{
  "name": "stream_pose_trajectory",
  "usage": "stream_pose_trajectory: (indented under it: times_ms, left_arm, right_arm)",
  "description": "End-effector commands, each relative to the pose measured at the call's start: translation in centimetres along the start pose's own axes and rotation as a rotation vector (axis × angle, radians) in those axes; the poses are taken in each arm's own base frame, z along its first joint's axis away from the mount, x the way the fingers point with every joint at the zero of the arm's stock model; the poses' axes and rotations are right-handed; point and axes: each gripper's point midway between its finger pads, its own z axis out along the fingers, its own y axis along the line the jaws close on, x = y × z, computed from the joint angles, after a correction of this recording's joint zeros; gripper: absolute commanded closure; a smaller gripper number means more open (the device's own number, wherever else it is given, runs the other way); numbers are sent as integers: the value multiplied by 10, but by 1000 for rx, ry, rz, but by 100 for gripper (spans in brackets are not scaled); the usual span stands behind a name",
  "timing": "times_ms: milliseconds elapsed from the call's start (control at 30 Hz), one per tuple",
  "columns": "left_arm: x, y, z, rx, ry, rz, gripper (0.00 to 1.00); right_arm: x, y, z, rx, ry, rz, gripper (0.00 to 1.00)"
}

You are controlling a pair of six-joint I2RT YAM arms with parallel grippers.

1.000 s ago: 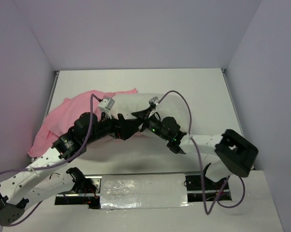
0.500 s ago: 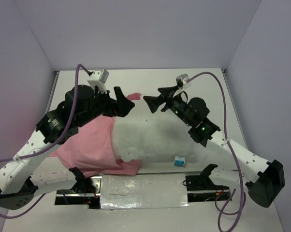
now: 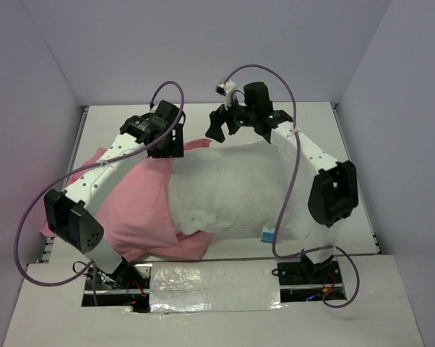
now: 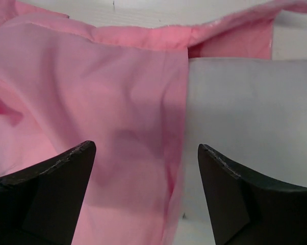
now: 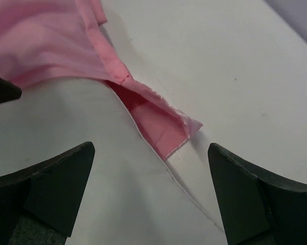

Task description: Put the pillow into the pillowcase

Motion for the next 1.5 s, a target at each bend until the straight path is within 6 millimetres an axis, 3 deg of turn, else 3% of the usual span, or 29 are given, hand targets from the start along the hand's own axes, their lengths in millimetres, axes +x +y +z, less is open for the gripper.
stream_pose_trajectory:
  times_ms: [0,133,167,233,300,400,433,467,500,533,600,733,800,833,867,900,933,967,1000,1067,1100,1133,1167,1200,1233,1333,1367,1400,1467]
  left_arm:
    - [-8,5,9,-37,17,62,6]
    - [2,-9,25,7,75,109,21]
    - [2,-11,27,16,77,122,32]
    - [6,-15,29,37,89,134,41]
    - [9,-16,32,46,93,152,45]
    - [11,-8,37,-12,112,151,77]
    - [8,-3,36,-44,103,145,97]
    - [1,-5,34,-47,94,138,100]
    - [-5,-7,32,-42,79,132,100]
    - [-21,-12,24,-19,37,120,100]
    - [-41,-22,14,25,-20,100,100]
    - [-78,-72,-32,249,-167,120,100]
    - [-82,-107,-55,376,-218,155,100]
    - [-83,-123,-68,444,-230,169,100]
    - [-75,-140,-75,485,-225,200,100]
    - [-73,-148,-80,506,-226,203,100]
    - [-76,-155,-86,525,-239,197,100]
    - [-71,-167,-92,565,-232,208,100]
    - [-71,-172,-96,581,-232,189,100]
    - [-77,-167,-109,585,-268,167,100]
    - [-78,-168,-115,606,-280,160,100]
    - [-69,-169,-111,621,-262,161,100]
    - [-75,-169,-124,663,-302,149,100]
    - [-70,-166,-117,640,-294,144,100]
    - [-71,-161,-115,615,-301,134,100]
    - [-70,-146,-83,519,-272,112,100]
    - [-71,-141,-64,496,-253,101,100]
    - [-69,-143,-49,500,-239,90,100]
    - [-74,-135,-15,467,-205,59,100]
  right_arm:
    - [28,16,14,-170,123,-40,0]
    - [61,33,26,-335,187,-16,0]
    - [67,40,26,-377,188,-13,0]
    - [79,55,25,-464,186,3,0]
    - [88,68,25,-528,196,-4,0]
    - [102,76,25,-573,238,-18,11]
    - [110,80,27,-612,250,-8,34]
    - [112,85,24,-643,264,-17,51]
    - [114,91,23,-673,262,-19,98]
    - [114,94,20,-691,254,-27,100]
    - [106,101,15,-731,204,-59,100]
    - [56,117,-2,-719,69,-89,100]
    - [14,120,-4,-678,-54,-76,100]
    - [-6,120,-3,-659,-189,-155,100]
    - [-39,130,-27,-625,-261,-63,100]
    - [-55,133,-37,-598,-346,-62,100]
    - [-49,136,-42,-580,-397,-28,100]
    - [-92,135,-65,-513,-575,-1,100]
    - [-97,137,-69,-514,-613,20,100]
    - [-92,124,-62,-443,-648,117,100]
    - [-87,104,-46,-340,-661,177,100]
    - [-70,92,-29,-287,-609,217,100]
    - [-57,79,-14,-237,-555,238,100]
    - [-36,61,6,-181,-494,290,100]
    - [-24,53,13,-154,-460,307,100]
    - [8,34,9,-54,-368,308,100]
    - [10,30,3,-15,-344,277,73]
    - [1,22,-5,52,-337,234,58]
    - [8,12,-32,173,-215,126,30]
